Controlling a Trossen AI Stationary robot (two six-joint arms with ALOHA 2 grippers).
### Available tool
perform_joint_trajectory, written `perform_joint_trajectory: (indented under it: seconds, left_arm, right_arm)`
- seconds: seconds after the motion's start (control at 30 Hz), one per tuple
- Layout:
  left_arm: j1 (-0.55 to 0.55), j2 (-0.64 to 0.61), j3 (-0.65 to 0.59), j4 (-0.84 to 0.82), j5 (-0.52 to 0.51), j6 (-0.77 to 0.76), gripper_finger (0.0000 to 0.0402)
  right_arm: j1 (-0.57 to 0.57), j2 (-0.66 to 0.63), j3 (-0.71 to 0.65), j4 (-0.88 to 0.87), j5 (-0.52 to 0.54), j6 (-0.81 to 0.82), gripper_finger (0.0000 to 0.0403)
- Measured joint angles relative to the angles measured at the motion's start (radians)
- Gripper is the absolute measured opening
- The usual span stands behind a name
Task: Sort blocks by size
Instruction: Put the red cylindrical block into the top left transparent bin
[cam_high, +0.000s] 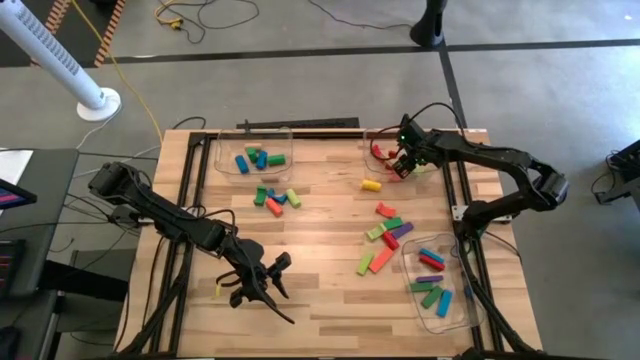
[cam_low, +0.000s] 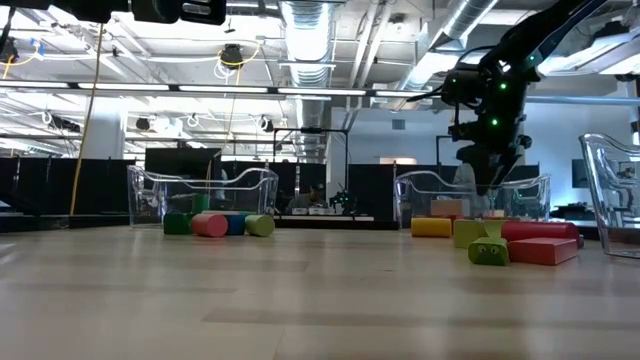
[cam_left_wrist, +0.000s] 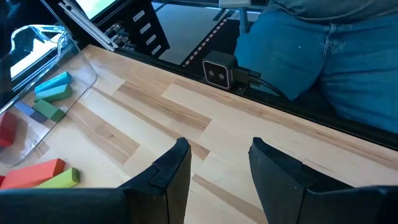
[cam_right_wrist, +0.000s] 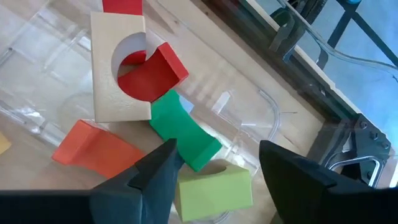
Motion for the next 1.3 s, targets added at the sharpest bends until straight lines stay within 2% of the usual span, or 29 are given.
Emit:
perform_joint_trajectory:
  seconds: [0.17, 0.33, 0.53, 0.73, 0.9, 1.1, 1.3]
  left_arm:
    - [0.0, 0.0, 0.0, 0.0, 0.0, 0.0, 0.0155]
    - [0.0, 0.0, 0.0, 0.0, 0.0, 0.0, 0.0155]
    - [0.0, 0.0, 0.0, 0.0, 0.0, 0.0, 0.0155]
    - [0.0, 0.0, 0.0, -0.001, 0.0, 0.0, 0.0155]
    - [0.0, 0.0, 0.0, -0.002, 0.0, 0.0, 0.0155]
    - [0.0, 0.0, 0.0, -0.002, 0.0, 0.0, 0.0155]
    - [0.0, 0.0, 0.0, 0.004, 0.0, 0.044, 0.0155]
  right_arm:
    - [0.03, -0.047, 0.0, -0.004, 0.003, 0.022, 0.0254]
    - [0.092, -0.154, 0.0, -0.022, 0.003, 0.071, 0.0254]
    - [0.227, -0.3, 0.0, -0.083, 0.003, 0.168, 0.0254]
    - [0.456, -0.403, 0.0, -0.116, -0.004, 0.299, 0.0254]
    - [0.673, -0.428, 0.0, -0.091, -0.005, 0.401, 0.0254]
    - [0.918, -0.393, 0.0, -0.004, -0.005, 0.476, 0.0254]
    - [1.105, -0.3, 0.0, 0.134, -0.005, 0.477, 0.0254]
